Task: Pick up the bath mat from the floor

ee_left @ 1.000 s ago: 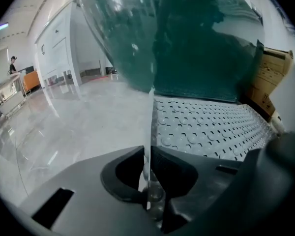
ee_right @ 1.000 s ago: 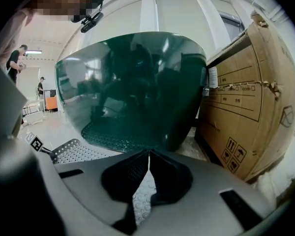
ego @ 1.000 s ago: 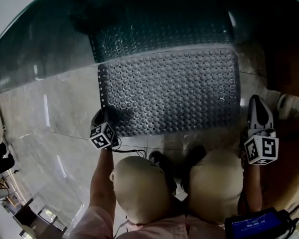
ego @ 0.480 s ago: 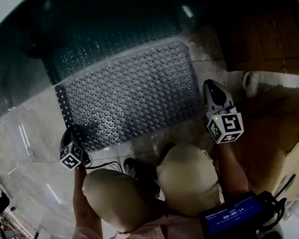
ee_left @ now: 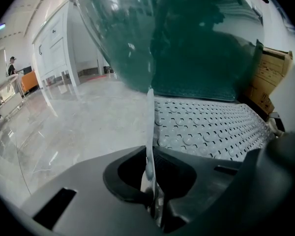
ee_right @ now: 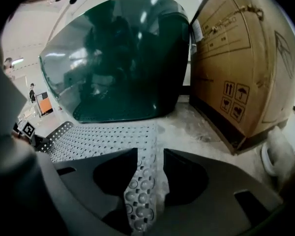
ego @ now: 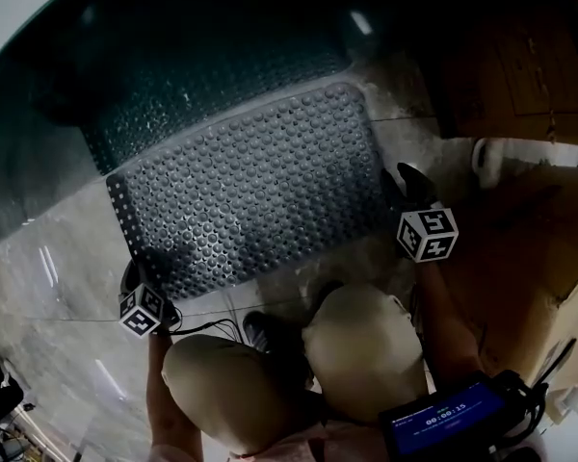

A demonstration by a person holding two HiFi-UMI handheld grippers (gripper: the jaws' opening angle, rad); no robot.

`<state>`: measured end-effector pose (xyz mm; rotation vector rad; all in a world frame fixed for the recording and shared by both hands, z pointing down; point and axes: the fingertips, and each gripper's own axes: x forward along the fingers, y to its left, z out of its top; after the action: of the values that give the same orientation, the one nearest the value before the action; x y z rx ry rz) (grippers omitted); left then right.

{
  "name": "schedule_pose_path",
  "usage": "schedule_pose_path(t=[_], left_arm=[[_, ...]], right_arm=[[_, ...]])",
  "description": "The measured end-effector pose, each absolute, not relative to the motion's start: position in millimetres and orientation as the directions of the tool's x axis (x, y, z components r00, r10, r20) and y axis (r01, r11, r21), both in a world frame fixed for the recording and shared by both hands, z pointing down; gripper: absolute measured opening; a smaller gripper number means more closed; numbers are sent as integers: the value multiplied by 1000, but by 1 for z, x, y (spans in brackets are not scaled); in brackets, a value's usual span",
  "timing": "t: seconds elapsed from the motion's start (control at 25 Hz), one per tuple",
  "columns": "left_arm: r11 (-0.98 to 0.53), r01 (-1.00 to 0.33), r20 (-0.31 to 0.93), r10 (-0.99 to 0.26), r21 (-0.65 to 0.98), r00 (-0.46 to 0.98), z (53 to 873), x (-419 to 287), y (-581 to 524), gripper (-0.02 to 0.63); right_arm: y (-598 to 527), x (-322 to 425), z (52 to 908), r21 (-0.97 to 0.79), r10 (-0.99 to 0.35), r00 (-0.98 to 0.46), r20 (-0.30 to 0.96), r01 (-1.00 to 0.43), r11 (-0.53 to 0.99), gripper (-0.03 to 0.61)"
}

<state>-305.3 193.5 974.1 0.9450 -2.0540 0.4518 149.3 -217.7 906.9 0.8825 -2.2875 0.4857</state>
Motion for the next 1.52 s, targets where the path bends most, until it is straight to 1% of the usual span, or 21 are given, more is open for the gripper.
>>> schedule_pose_path(t=[0.2,0.52,0.72,0.76,0.92,1.04,1.52], left_arm=[[658,-752,792,-474,29,-384,981,-301,187,37],[661,-750,787,-478,28,-391,964,-300,186,37],[658,-752,783,-480,24,-395,963,-300,187,36],[660,-751,784,-478,22,-397,963,-299,187,37],[666,-746,782,-476,21,-403,964,-301,189,36],[673,-738,781,-482,39,-398,964,-300,187,37],[661,-747,765,-516,70,-385,952,-292,181,37]], right_arm=[[-224,160,956,-156,-417,-548,725,-721,675,164],[-221,155,978,-218,-356,-560,748,-715,665,164],[-222,154,981,-269,-336,-581,741,-716,644,161],[-220,152,981,-275,-326,-586,742,-710,648,153],[-215,145,978,-255,-310,-579,754,-694,674,64],[-213,143,973,-248,-321,-580,749,-693,677,38],[-202,132,937,-210,-366,-582,726,-694,689,29]])
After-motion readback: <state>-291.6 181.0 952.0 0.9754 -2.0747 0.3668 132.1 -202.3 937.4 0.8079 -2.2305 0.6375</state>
